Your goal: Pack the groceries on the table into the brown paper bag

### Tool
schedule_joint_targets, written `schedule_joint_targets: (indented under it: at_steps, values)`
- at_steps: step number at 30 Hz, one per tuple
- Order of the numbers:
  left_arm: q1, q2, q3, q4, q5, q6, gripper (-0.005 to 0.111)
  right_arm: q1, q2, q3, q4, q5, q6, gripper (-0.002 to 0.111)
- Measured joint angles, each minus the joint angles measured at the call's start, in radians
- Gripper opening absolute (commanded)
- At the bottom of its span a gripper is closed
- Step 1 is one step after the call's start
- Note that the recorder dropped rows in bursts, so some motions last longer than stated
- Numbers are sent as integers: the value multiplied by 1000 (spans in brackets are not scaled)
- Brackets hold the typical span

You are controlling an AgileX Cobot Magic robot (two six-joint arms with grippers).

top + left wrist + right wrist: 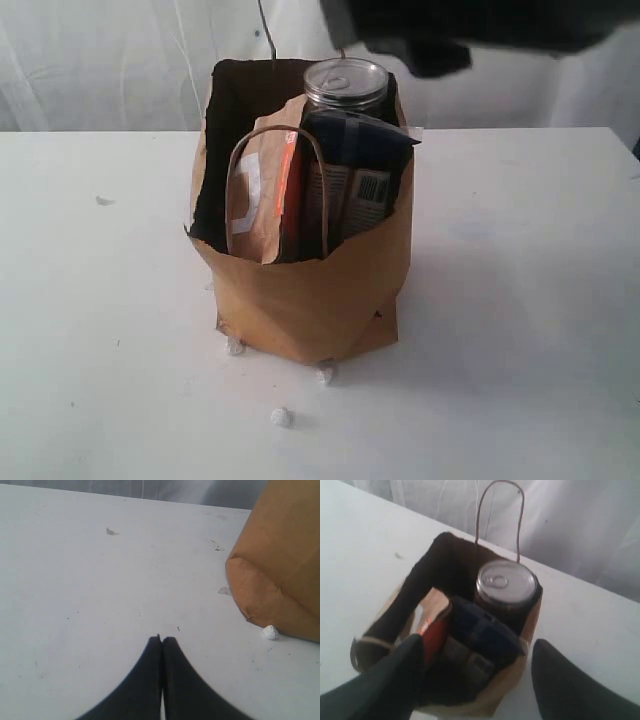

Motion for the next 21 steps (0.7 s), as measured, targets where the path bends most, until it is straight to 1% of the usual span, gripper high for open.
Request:
schedule_joint_targets:
  at_steps: [3,8,12,17,21]
  values:
    - [0,0,0,0,0,0,0,29,-94,86,17,45,11,58]
    - [0,0,0,0,0,0,0,49,-226,218,70,63,38,58]
    - [0,0,0,0,0,0,0,55,-305,335,129,63,57,54]
    - [0,0,0,0,0,0,0,55,-325,475,203,27,62,51]
    - [0,0,0,0,0,0,0,55,-295,594,278,-63,71,51]
